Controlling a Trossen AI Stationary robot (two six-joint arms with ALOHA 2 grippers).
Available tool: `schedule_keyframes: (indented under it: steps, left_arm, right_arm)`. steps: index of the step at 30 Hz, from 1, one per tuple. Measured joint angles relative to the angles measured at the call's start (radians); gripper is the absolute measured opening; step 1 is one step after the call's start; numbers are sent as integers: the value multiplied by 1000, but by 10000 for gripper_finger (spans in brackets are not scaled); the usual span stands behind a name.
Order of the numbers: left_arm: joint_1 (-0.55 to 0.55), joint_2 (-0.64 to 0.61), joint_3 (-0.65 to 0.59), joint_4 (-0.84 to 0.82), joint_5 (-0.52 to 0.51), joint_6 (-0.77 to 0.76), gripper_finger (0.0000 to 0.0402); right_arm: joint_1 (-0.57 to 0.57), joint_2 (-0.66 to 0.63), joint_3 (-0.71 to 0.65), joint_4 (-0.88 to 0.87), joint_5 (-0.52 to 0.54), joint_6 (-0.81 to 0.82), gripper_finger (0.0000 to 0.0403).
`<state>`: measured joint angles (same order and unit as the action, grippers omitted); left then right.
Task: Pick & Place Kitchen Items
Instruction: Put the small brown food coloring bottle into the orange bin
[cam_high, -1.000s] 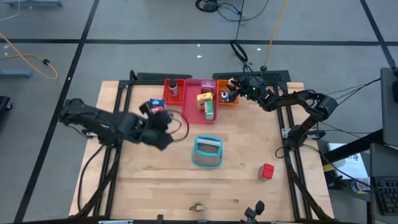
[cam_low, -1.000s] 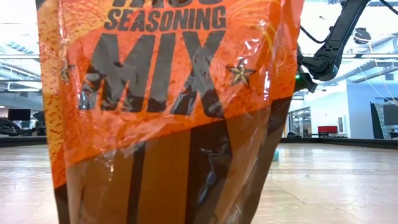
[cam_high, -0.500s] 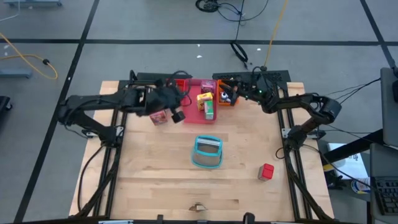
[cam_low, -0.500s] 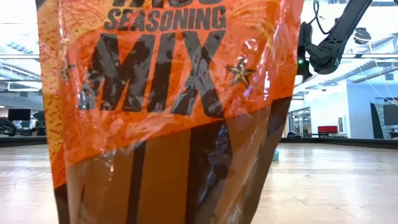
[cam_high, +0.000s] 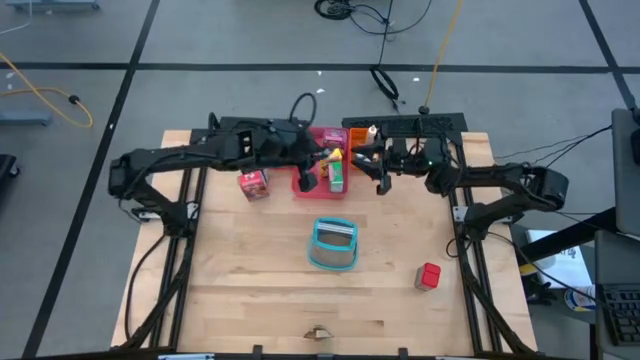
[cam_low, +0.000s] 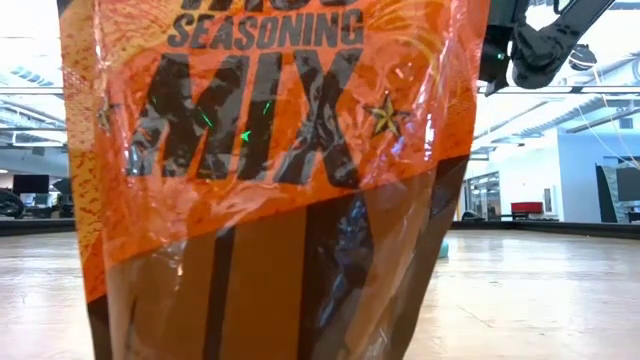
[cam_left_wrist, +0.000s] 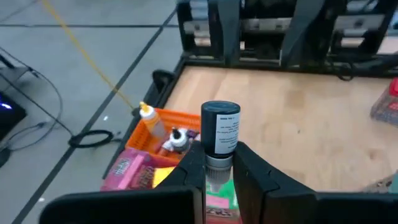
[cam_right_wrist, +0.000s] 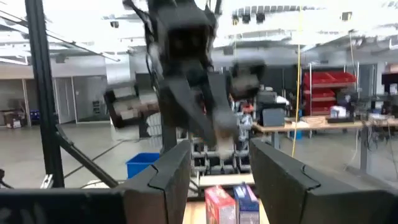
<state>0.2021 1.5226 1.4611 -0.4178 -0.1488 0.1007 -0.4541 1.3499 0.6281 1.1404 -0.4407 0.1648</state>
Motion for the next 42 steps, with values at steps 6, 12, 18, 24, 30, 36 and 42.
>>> schedule_keyframes:
  steps: [6,12,18,24,30,36,42]
  left_arm:
    - [-1,80,0,138,81,18,37]
    - [3,122,0,187,94,22,36]
    - [-4,128,0,199,142,25,15]
    - [-2,128,0,227,137,28,3]
    - [1,120,0,134,110,30,3]
    - [3,116,1,38,11,34,12]
    - [2,115,1,29,5,48,3]
  right_arm:
    - [65,0,0,-7,56,-65,155]
    - [96,0,-1,-24,143,-115,155]
    - [96,4,0,-41,158,-132,155]
    - [96,2,0,-48,187,-140,155]
    - [96,-58,0,-306,229,-181,155]
    - [94,-174,0,-664,396,-239,155]
    - [97,-203,0,-910,392,-173,155]
